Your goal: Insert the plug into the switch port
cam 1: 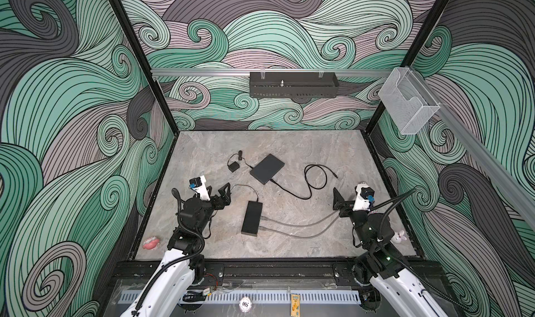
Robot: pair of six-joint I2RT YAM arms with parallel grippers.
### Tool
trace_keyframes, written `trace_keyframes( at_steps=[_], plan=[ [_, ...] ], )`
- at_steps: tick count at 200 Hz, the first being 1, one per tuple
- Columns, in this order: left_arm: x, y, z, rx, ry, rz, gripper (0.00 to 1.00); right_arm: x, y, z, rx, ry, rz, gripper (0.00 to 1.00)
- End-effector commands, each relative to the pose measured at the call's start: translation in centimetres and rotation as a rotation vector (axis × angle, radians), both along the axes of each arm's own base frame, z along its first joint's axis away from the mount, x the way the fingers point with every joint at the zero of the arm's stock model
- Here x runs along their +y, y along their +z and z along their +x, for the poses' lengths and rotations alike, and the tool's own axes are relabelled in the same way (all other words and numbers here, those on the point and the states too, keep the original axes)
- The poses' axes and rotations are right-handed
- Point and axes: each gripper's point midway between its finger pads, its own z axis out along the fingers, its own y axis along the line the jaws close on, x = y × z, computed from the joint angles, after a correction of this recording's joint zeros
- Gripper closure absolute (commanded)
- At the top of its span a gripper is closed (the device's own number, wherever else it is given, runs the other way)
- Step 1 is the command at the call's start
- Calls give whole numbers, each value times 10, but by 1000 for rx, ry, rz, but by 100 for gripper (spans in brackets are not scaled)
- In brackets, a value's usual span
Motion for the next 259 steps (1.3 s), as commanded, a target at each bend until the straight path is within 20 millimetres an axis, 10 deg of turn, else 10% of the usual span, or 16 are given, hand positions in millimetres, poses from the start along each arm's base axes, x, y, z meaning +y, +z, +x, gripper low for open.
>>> trace_keyframes(
  at_steps=[1,72,146,217,259],
  plan=[
    [-14,-24,-17,183,-37,-181,1,29,-31,-21,202,176,110,11],
    [-40,-78,-75,643,-51,-507,1,89,-86,-81,809,409,537,1],
    [-59,-81,-131,992,-4,-555,1,44,-101,-108,1070,-75,640,1],
    [-120,-99,-144,1170,-69,-541,1,63,-143,-99,1207,-140,660,1],
    [-121,-123,-126,1116,-22,-429,1,76,-165,-93,1241,-130,690,1]
  ],
)
